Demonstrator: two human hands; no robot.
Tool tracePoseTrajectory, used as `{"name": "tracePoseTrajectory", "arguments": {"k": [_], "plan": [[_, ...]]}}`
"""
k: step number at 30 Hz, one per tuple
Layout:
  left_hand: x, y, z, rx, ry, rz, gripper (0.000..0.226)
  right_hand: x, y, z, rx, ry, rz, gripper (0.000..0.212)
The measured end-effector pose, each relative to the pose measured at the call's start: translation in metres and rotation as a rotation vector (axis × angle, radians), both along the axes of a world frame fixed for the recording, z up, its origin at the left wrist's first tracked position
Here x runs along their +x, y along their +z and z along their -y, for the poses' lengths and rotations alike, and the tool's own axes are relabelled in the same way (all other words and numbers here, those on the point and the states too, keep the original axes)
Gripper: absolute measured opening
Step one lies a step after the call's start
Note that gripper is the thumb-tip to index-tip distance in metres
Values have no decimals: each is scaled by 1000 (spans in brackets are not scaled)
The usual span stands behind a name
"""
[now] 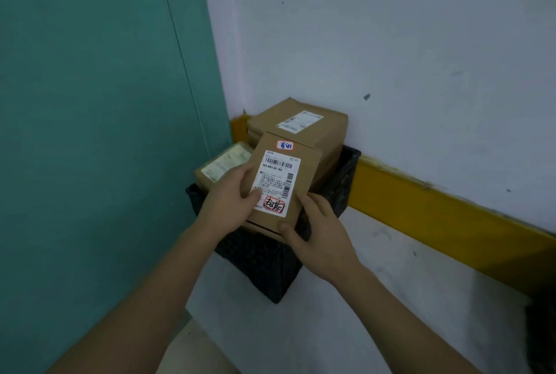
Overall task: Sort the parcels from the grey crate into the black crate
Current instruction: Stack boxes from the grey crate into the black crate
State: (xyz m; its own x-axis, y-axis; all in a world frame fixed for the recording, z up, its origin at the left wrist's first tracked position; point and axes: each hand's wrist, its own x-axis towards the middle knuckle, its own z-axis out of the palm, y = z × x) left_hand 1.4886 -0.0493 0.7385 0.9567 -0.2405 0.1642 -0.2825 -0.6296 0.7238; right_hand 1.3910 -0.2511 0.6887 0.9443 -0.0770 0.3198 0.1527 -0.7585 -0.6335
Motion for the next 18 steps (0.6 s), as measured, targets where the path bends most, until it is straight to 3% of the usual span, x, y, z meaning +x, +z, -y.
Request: {"name": "tracePoseTrajectory", "arguments": {"k": [8, 14, 18], "plan": [[56, 20, -15, -1, -46, 19, 55, 41, 18, -22, -87, -103, 16, 88], [106, 30, -15, 2, -112, 66, 66, 67, 31, -30, -156, -202, 76, 97], [144, 43, -5, -131, -167, 54, 58, 91, 49, -26, -231, -249, 43, 107]]}}
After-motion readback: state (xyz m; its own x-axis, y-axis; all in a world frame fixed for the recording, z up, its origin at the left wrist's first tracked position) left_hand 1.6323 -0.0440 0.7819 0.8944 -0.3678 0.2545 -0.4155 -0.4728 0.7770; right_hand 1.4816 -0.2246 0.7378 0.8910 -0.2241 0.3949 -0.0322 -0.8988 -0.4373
